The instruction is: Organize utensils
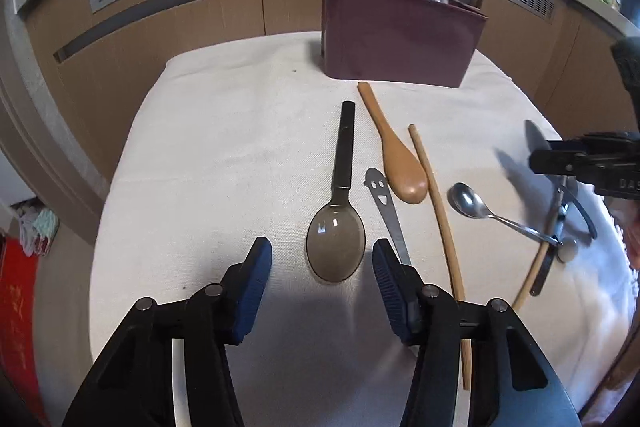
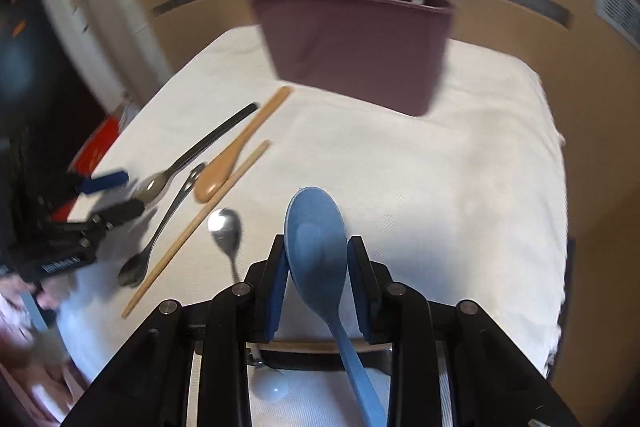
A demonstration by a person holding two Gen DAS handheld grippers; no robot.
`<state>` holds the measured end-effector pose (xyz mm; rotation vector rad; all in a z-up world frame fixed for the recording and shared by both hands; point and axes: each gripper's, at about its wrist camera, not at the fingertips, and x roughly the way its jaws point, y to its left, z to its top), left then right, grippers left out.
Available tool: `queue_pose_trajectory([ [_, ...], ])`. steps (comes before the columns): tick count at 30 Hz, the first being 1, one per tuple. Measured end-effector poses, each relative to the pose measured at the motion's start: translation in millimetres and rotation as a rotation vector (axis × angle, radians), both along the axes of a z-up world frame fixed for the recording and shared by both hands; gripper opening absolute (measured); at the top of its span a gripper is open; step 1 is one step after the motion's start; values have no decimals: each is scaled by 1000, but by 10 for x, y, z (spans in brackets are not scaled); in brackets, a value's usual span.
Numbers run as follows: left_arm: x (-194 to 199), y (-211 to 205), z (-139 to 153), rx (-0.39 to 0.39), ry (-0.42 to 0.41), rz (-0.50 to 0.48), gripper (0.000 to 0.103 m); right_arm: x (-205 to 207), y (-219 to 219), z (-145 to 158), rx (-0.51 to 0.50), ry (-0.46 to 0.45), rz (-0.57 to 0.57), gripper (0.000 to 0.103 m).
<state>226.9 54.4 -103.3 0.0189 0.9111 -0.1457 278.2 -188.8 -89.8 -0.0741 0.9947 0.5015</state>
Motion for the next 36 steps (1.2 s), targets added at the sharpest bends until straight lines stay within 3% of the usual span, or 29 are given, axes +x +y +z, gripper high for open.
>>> queue_pose_trajectory([
  [5, 108, -12, -60, -33, 11, 28, 51, -46, -41, 53, 40, -36, -56, 27],
  [6, 114, -29, -61, -28, 3, 26, 47, -37, -31, 51, 50, -35, -62, 27],
  [7, 126, -42, -70, -23, 1, 27, 34, -64, -75, 72, 58, -33, -64, 27],
  [12, 49, -18, 95, -49, -53, 36, 34, -83, -46, 121, 64, -44, -68, 27],
  [21, -235, -73, 811, -41, -255, -2, 33, -226, -24, 330, 81, -111, -64, 26],
  [36, -343, -208, 1350, -66, -355, -66, 31, -408, 13, 775, 94, -219, -33, 26],
])
